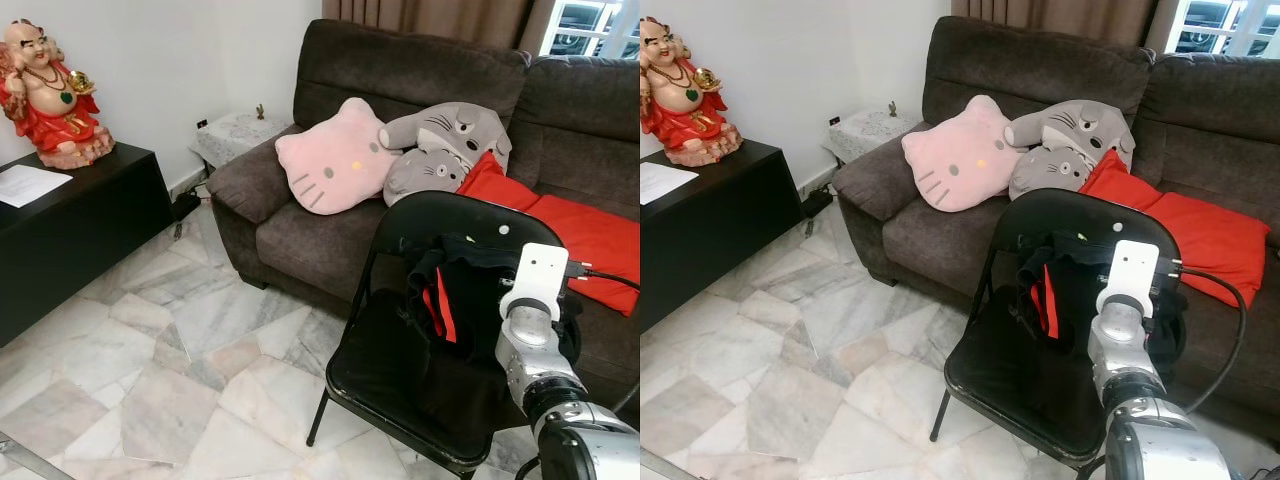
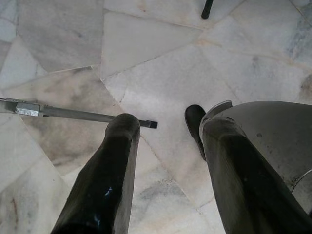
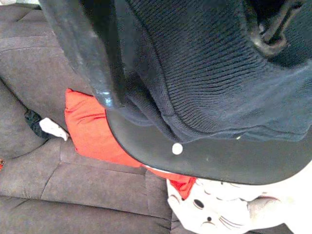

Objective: Hang hanger

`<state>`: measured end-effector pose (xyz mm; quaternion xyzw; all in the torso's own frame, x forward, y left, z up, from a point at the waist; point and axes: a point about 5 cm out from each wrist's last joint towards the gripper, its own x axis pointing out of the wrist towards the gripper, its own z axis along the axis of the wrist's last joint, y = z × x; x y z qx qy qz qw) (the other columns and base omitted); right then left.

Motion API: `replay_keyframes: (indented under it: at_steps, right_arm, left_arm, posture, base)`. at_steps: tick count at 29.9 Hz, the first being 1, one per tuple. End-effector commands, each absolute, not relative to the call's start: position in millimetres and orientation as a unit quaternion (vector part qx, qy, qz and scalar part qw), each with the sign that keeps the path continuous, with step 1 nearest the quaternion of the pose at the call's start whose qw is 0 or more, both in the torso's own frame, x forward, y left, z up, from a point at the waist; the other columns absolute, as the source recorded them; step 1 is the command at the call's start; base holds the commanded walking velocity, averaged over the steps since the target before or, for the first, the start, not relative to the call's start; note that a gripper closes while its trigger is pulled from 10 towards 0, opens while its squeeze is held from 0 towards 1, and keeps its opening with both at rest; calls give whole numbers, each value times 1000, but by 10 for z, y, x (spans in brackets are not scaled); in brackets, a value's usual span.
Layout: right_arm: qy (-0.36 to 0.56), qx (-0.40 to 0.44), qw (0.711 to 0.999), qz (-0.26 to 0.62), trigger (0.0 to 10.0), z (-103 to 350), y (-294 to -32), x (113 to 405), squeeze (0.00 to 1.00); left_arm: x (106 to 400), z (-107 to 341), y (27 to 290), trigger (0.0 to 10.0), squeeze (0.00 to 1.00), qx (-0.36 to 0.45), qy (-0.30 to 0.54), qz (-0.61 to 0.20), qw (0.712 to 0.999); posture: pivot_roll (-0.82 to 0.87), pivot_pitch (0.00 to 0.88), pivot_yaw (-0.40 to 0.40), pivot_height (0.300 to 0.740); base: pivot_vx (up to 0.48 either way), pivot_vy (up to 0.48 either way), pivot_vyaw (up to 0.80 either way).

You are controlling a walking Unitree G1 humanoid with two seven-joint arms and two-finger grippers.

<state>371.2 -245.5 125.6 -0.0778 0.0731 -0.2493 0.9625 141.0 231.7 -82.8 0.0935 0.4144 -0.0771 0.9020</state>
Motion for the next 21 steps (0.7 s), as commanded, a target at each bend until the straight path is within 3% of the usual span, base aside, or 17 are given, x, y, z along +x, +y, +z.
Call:
replay_keyframes:
  at_steps: [1, 21]
  right_arm:
    - [75, -81, 963, -244, 0, 1234, -2426, 3709, 0]
    - [74, -74, 963, -248, 0, 1187, -2426, 3679, 0]
  left_arm:
    - [1353, -853, 2319, 10000, 0, 90, 425, -77, 897]
    - [1323, -867, 2334, 10000, 0, 92, 433, -73, 894]
  posture:
    - [82, 0, 25, 740]
    - [80, 0, 26, 740]
  base:
    - [0, 0, 0]
    - [0, 0, 0]
